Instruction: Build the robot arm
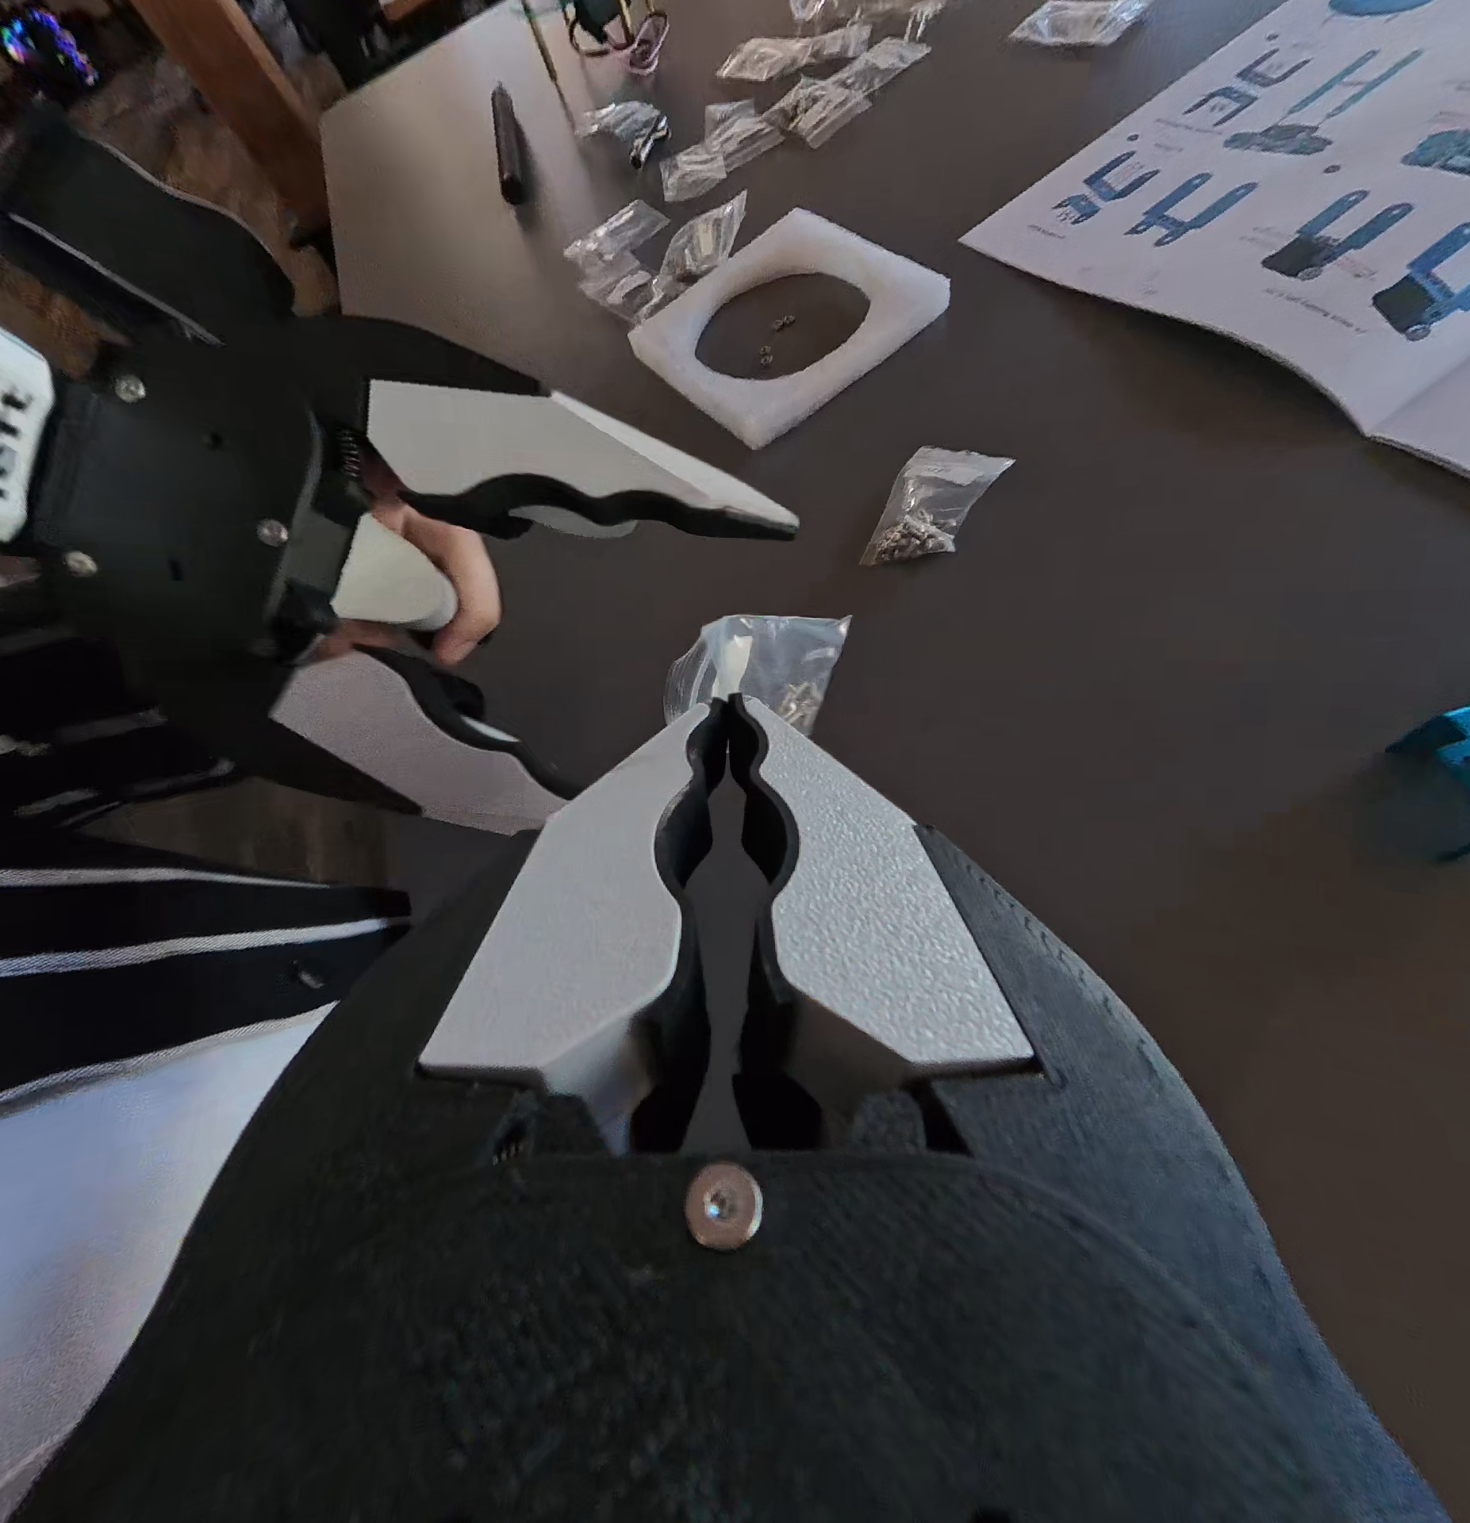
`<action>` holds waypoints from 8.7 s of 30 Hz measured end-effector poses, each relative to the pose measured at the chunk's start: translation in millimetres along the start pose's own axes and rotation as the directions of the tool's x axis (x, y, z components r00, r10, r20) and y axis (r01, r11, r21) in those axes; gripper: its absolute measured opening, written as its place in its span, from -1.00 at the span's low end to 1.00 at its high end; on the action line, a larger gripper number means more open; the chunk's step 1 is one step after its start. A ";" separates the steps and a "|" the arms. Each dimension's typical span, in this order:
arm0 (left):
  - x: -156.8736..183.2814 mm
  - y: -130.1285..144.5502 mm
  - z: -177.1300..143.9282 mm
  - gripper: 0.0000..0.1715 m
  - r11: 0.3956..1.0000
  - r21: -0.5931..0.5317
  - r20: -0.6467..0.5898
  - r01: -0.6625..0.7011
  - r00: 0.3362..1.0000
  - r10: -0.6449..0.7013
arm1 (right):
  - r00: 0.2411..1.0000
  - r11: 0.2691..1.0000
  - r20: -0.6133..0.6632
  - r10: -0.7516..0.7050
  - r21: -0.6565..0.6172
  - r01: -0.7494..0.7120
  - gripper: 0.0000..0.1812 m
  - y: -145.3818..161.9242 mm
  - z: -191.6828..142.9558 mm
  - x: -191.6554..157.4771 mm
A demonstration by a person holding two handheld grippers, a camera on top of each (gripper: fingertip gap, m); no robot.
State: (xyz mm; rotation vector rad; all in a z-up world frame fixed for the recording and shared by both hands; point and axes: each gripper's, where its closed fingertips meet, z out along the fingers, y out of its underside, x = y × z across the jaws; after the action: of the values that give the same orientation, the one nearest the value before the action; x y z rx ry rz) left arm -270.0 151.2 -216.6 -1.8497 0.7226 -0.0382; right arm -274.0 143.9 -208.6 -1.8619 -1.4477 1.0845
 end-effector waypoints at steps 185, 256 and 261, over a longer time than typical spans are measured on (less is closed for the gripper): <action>13.5 -48.8 23.1 -0.74 0.806 0.076 -0.638 0.587 0.650 -0.413 | 0.897 0.933 0.363 -0.251 0.336 0.126 -0.76 4.9 -11.7 10.9; -30.0 42.7 -33.1 -1.00 0.576 -0.376 -0.146 0.726 0.568 -0.810 | 0.815 0.795 0.008 -0.579 0.226 0.562 -0.60 -9.8 71.4 -27.3; -27.4 45.7 -39.4 -1.00 0.648 -0.390 -0.163 0.655 0.643 -0.748 | 0.832 0.817 0.068 -0.550 0.248 0.520 -0.68 -9.5 70.3 -31.2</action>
State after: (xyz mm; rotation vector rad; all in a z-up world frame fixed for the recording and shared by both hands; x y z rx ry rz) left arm -327.3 121.6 -231.6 -2.3577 0.1428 -0.8036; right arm -341.5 112.4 -229.9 -1.1292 -1.7109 1.0409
